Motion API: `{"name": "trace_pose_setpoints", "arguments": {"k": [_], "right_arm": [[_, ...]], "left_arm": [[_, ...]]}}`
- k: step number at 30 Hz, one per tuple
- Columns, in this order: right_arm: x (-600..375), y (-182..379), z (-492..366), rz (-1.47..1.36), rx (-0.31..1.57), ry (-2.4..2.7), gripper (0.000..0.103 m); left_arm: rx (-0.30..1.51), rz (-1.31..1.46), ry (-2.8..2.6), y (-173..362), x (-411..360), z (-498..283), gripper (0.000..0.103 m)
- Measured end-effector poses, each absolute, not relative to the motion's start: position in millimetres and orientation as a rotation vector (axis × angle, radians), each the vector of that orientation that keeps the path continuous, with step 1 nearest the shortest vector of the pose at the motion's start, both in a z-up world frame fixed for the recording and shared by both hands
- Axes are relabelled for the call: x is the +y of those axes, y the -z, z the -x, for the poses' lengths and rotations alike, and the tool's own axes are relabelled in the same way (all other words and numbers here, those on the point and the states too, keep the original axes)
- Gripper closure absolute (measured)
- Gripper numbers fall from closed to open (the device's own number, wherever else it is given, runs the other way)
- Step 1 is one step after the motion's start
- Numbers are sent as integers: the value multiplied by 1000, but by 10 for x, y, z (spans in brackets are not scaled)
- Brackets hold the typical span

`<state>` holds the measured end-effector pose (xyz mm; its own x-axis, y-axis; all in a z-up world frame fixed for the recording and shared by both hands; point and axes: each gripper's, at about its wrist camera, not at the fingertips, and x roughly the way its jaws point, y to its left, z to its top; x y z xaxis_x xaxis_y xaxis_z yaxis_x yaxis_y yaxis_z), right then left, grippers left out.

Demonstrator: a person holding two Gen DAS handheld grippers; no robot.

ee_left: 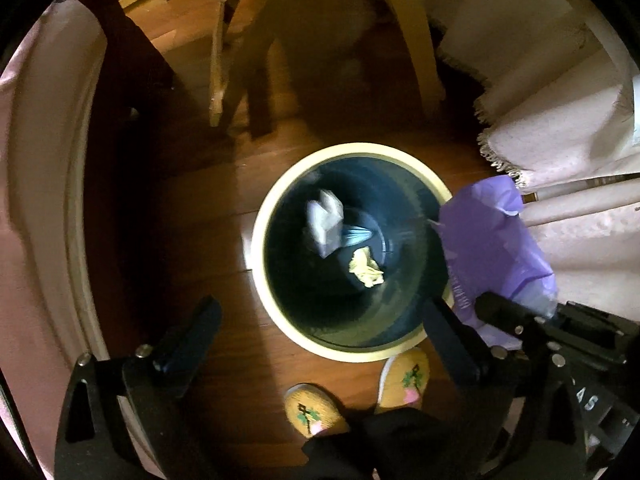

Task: Collect trash
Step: 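Lift the purple bag and white box off the table toward the bin, then open both tools over the bin, dropping bag and box inside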

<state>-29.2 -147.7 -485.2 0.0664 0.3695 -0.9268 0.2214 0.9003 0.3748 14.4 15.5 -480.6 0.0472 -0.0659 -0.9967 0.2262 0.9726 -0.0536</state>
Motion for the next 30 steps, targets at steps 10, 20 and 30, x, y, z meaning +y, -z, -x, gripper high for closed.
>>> {"name": "trace_pose_setpoints", "arguments": {"k": [10, 20, 30], "right_arm": [[-1314, 4761, 250, -478, 1500, -112, 56], [-1338, 4345, 302, -484, 1417, -57, 29], [-1264, 3483, 454, -394, 1380, -54, 29]], "left_arm": [[1439, -121, 171, 4524, 462, -93, 3], [1399, -88, 142, 3968, 662, -1, 3], [1374, -86, 211, 3003, 668, 167, 3]]}}
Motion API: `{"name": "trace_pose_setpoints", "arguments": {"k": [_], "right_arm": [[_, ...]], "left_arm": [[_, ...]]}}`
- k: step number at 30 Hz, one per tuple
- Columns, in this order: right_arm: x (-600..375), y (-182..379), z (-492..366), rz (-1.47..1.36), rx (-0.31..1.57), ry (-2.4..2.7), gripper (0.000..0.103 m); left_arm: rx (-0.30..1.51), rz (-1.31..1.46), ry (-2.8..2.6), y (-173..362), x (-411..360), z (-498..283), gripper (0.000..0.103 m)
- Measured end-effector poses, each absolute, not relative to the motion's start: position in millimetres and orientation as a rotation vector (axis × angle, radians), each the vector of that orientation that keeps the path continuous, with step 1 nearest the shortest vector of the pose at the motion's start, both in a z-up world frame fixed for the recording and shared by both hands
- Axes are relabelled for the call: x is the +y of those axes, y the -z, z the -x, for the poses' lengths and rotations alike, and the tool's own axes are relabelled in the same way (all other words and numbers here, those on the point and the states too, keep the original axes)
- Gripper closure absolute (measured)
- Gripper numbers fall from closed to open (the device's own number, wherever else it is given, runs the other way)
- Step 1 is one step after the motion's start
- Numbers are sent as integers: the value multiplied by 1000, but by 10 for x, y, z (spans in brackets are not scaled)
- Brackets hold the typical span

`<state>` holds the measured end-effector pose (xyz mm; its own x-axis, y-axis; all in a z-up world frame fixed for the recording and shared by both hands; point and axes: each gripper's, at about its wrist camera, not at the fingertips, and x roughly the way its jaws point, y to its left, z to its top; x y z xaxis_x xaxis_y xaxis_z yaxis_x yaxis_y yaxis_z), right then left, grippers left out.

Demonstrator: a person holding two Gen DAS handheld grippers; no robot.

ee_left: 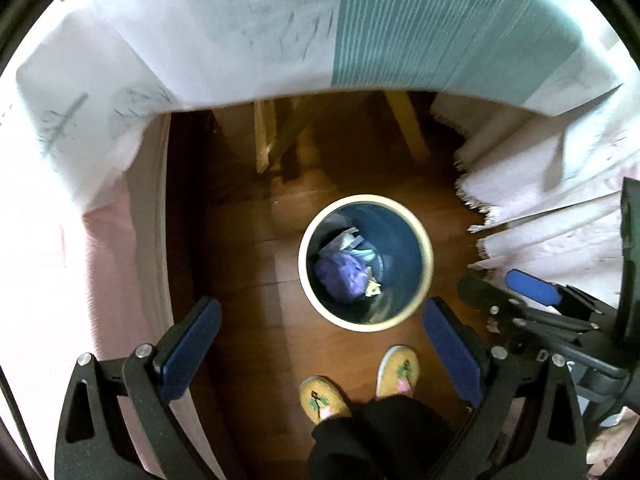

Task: Collect trash
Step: 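Open both tools over the bin, dropping bag and box inside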

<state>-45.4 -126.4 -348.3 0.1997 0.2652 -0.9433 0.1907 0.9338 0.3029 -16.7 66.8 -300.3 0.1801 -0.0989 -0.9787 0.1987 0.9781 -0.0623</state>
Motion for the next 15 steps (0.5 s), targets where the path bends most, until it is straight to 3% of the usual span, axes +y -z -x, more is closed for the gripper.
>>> {"name": "trace_pose_setpoints", "arguments": {"k": [15], "right_arm": [[-1107, 1734, 722, -329, 1284, -68, 29]], "left_arm": [[1147, -169, 303, 935, 908, 443, 3]]}}
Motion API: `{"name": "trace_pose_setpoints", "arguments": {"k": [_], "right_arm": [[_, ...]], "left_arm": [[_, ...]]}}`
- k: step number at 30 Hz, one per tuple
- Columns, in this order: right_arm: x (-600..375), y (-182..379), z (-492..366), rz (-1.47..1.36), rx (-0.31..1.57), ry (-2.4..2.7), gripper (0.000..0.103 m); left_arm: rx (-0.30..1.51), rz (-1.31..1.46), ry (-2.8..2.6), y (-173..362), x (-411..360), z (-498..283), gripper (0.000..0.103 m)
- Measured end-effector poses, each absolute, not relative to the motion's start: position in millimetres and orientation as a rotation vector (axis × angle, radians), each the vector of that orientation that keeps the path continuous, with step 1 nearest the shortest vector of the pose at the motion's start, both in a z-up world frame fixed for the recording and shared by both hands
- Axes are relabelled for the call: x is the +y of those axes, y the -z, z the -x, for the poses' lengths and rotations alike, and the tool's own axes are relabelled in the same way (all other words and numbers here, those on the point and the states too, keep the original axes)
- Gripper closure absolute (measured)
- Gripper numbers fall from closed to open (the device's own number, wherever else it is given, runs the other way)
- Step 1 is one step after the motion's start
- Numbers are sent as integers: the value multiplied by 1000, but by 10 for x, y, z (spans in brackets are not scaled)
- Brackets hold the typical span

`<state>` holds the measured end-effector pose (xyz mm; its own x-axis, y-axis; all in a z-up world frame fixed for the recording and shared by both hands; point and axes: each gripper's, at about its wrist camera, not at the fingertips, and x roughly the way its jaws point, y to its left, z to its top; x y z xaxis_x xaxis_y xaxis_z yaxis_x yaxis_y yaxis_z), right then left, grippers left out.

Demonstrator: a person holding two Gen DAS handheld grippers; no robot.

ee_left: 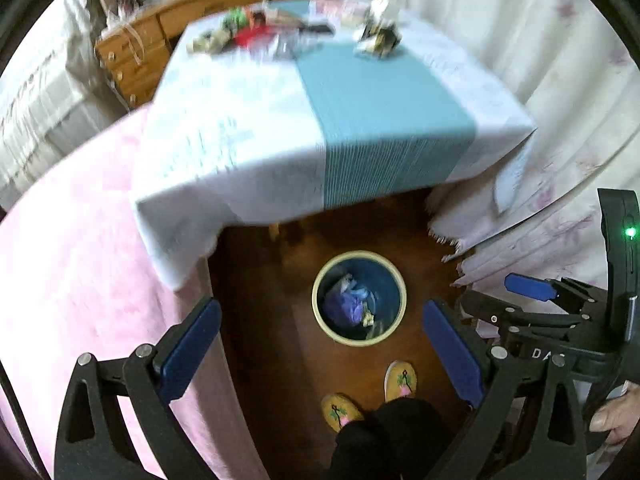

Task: Collect trash
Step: 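Open both tools over the bin, dropping bag and box inside, then grasp the clear plastic bottle with the left tool while the right tool grasps the black-and-gold wrapper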

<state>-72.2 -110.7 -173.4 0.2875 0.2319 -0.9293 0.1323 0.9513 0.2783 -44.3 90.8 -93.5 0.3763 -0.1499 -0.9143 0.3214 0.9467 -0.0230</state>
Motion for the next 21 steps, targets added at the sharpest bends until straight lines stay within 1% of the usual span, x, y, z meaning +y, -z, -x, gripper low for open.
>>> {"name": "trace_pose_setpoints", "arguments": {"k": [4, 14, 17, 21], "right_arm": [[-1079, 1245, 806, -300, 1211, -70, 29], [-953, 133, 896, -147, 975, -38, 29], [-935, -111, 851, -113, 907, -25, 29], [-949, -287, 712, -91, 864, -22, 29]], "left_arm": [[1056, -168, 327, 474, 960, 543, 3], [864, -89, 296, -345, 1165, 478, 3], [843, -51, 295, -482, 1211, 368, 3], [822, -40, 308, -595, 1202, 162, 4]]}}
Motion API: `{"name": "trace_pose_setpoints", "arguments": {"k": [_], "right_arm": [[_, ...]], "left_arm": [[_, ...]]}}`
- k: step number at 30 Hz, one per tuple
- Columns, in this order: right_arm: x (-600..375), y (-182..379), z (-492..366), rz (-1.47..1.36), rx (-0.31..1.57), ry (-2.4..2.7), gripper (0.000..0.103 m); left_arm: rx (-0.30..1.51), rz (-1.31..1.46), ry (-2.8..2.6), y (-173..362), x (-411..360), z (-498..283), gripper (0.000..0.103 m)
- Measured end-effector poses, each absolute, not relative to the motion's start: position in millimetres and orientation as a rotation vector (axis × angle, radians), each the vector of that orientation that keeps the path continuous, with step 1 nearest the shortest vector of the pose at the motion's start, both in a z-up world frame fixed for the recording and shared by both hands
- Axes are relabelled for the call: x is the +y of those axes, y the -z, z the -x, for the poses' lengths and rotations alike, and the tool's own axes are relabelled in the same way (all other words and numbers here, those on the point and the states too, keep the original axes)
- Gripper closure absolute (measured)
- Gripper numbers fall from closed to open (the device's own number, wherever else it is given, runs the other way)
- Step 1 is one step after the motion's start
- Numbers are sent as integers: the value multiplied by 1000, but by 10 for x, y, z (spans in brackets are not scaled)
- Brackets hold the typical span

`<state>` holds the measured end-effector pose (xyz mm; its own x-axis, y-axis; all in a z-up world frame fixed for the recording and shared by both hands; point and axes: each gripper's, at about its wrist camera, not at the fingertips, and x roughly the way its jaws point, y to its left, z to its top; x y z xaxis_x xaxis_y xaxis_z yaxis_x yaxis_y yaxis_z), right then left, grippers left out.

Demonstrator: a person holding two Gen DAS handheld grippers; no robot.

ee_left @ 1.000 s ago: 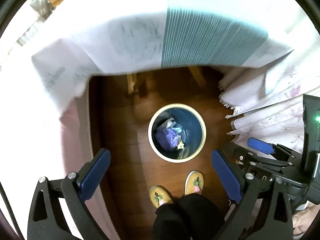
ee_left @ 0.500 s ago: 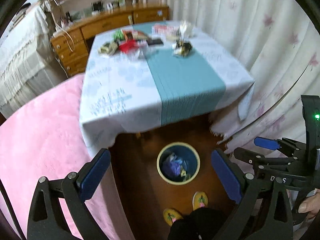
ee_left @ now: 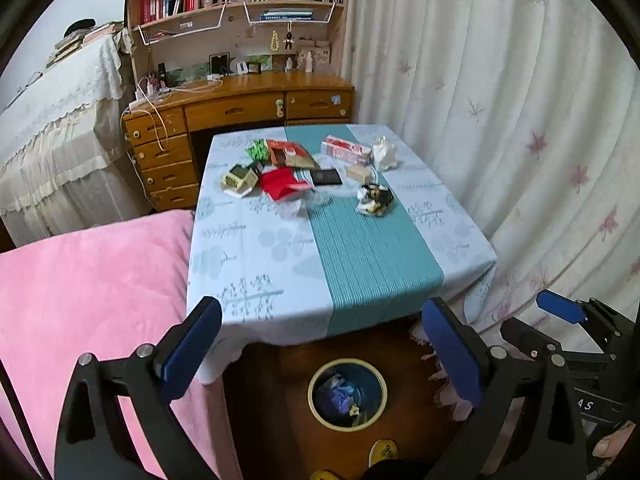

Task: Collect trash
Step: 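Grasp the clear plastic bottle with the left tool while the right tool grasps the black-and-gold wrapper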

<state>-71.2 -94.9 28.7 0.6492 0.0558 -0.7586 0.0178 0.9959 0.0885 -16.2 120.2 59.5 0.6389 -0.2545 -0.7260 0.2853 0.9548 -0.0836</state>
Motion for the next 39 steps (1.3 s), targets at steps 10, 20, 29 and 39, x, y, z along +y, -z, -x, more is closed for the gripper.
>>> {"name": "trace_pose_setpoints", "arguments": {"k": [10, 20, 29, 39], "right_arm": [[-1329, -178, -244, -86, 885, -3, 29], [-1992, 441, -1991, -135, 1044, -185, 30], [-2200, 1151, -3035, -97, 1205, -296, 30], [-2106, 1602, -3431, -132, 1312, -428, 44]], "left_arm": [[855, -119, 257, -383, 907, -751, 9], [1156, -110, 149, 645, 345, -2444, 33], [1282, -267, 50, 1297, 45, -3239, 40], [1348, -401, -10, 1567, 64, -3640, 47]]}}
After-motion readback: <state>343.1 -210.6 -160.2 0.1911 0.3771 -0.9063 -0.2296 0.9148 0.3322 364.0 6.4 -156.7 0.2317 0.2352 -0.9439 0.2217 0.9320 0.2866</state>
